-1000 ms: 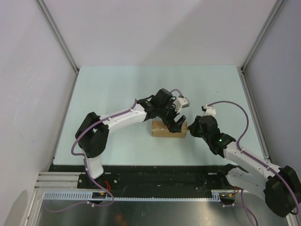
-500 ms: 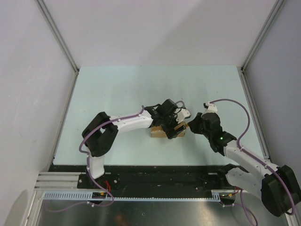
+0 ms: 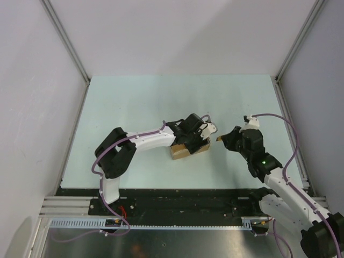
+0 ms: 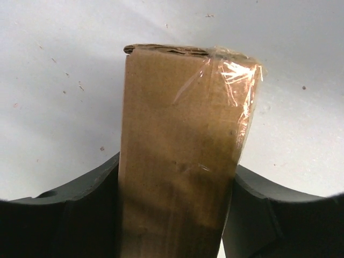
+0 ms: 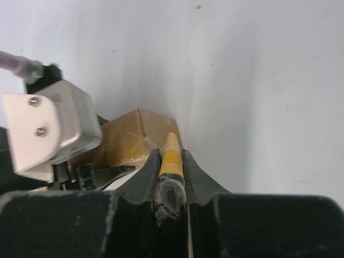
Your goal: Unpack the express box
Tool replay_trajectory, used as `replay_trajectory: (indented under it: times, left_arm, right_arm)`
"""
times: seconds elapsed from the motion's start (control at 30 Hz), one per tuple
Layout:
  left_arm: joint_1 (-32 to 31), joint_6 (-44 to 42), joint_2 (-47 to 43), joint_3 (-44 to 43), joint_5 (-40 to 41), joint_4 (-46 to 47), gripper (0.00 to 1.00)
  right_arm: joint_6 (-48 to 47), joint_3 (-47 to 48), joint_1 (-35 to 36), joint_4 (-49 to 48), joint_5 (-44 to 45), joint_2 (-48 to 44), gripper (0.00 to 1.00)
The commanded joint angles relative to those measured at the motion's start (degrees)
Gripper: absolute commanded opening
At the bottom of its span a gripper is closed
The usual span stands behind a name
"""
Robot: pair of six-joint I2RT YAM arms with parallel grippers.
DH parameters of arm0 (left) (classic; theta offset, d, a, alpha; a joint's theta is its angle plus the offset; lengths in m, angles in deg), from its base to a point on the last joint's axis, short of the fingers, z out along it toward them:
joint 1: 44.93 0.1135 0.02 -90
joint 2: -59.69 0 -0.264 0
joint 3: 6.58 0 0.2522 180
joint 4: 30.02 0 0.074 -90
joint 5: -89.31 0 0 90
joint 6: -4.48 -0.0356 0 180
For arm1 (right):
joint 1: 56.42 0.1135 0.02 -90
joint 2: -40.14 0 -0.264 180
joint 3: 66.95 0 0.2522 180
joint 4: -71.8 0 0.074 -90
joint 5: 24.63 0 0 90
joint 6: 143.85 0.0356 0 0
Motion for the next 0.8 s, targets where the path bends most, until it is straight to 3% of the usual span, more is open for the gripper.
replay_trajectory:
  times: [0.0, 0.2, 0.4, 0.77]
  left_arm:
    - [-0.16, -0.79, 0.13, 0.63, 1.62, 1.9, 0.63]
    - [-0.07, -6.23, -0.23, 3.01, -3.74, 4.36, 0.57]
    - [1.33, -12.65, -0.31, 4.5, -7.96, 5.32, 0.37]
    - [3.8, -14.51, -1.37, 7.4, -11.13, 7.79, 0.33]
  right_arm:
    - [0.24, 3.22, -0.21, -0.58, -1.49, -3.93, 0.0]
    - [-0.9, 3.22, -0.38, -6.2, -4.65, -1.41, 0.0]
    - [-1.7, 2.87, -0.82, -9.81, -6.15, 1.16, 0.0]
    - [-4.68, 2.6, -2.32, -13.15, -11.34, 3.26, 0.0]
